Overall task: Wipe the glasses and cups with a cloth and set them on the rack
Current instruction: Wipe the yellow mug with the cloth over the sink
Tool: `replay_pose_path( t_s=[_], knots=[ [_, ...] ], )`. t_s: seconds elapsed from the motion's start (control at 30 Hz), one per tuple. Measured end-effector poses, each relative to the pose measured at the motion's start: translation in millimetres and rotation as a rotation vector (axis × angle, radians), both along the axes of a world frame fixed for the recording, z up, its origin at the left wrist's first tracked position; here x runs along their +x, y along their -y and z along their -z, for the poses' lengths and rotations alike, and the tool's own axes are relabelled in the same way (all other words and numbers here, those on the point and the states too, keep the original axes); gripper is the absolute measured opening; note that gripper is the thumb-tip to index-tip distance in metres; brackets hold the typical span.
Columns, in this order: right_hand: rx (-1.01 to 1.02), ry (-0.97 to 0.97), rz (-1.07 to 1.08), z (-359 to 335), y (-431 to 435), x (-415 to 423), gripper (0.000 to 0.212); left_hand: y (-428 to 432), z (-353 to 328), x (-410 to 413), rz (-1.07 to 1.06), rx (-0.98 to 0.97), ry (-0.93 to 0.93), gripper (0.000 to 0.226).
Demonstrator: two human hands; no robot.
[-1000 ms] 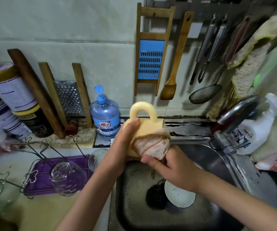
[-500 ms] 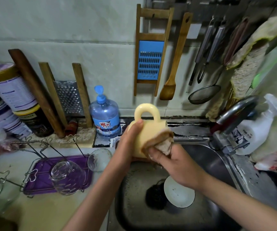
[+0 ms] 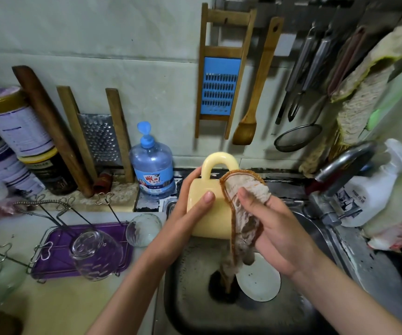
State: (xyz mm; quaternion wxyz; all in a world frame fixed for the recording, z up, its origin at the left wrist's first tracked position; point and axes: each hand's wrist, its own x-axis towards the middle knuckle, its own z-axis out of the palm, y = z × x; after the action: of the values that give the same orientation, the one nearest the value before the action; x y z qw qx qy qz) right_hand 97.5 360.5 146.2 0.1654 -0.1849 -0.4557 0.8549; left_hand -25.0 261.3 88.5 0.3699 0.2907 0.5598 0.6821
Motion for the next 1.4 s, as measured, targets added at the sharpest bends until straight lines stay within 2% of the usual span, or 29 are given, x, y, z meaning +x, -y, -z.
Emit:
replay_pose_path(
  t_s=[0.03,0.13,0.2,0.3,0.37,0.43,0.47,0.53,0.6,0.67,0.77,0.87,0.97,1.03,1.1,1.13,1.2,1.3,1.4],
  knots=[
    [0.097,0.018,-0.030,-0.3,2.3,0.7,0.029,-0.2,0.0,1.5,-0.017,0.012,0.018,0.063],
    [0.639,0.167,-0.148,7.5,8.8,5.4,0.029,-2.1,-10.6,4.4,-0.084,0.039,0.141,0.039],
    [0.936,0.140,-0.268,15.8,10.0,6.7,0.029,-2.1,-22.3,3.3,-0.075,0.043,0.238,0.023],
    [1.420,0.002,-0.394,26.7,0.3,9.4,0.023,2.3,-31.2,3.5,-0.008,0.037,0.321,0.030],
    [1.909,-0.086,-0.437,35.4,-15.9,9.6,0.030,5.4,-34.5,4.7,-0.004,-0.037,0.335,0.026],
    [2.310,-0.110,-0.392,43.0,-28.8,5.6,0.017,6.0,-35.1,5.0,-0.002,-0.109,0.339,0.025],
    [2.387,-0.101,-0.336,41.9,-30.8,2.8,0.013,5.6,-36.2,5.6,-0.003,-0.131,0.335,0.025],
    [2.335,-0.110,-0.303,38.5,-32.7,-1.3,0.015,3.7,-35.9,4.6,-0.043,-0.150,0.367,0.027],
    [2.150,-0.153,-0.350,32.9,-30.8,-1.9,0.022,1.5,-34.6,2.9,-0.108,-0.132,0.416,0.027],
    [1.764,-0.134,-0.444,22.7,-23.5,-3.5,0.027,-1.1,-32.6,1.2,-0.159,-0.092,0.463,0.031],
    [1.047,-0.010,-0.487,7.4,-13.6,-8.7,0.021,-5.1,-33.5,2.9,-0.179,-0.042,0.453,0.057],
    [0.624,0.012,-0.341,-6.2,-13.3,-13.1,0.014,-0.8,-35.1,2.4,-0.093,-0.024,0.321,0.072],
    [0.169,-0.056,-0.236,-14.5,-17.1,-14.0,0.030,8.3,-32.1,-8.2,0.034,-0.048,0.071,0.099],
    [0.021,-0.047,-0.163,-16.2,-18.1,-14.3,0.044,9.3,-32.9,-12.8,0.063,-0.062,0.048,0.091],
    [0.089,-0.065,-0.211,-18.2,-16.3,-13.4,0.041,6.4,-34.5,-12.6,0.072,-0.024,0.131,0.078],
    [0.225,-0.061,-0.255,-16.4,-15.4,-12.7,0.034,4.7,-34.8,-10.7,0.082,-0.002,0.172,0.077],
    [0.621,-0.009,-0.308,-11.1,-14.0,-9.2,0.024,2.3,-36.1,-5.9,0.067,0.027,0.273,0.067],
    [1.211,-0.028,-0.404,4.2,-16.1,-3.4,0.039,2.5,-40.1,-0.6,0.061,-0.023,0.347,0.033],
    [1.828,-0.075,-0.523,9.3,-23.1,2.5,0.051,3.0,-43.4,-0.3,0.059,-0.040,0.413,0.027]
  ],
)
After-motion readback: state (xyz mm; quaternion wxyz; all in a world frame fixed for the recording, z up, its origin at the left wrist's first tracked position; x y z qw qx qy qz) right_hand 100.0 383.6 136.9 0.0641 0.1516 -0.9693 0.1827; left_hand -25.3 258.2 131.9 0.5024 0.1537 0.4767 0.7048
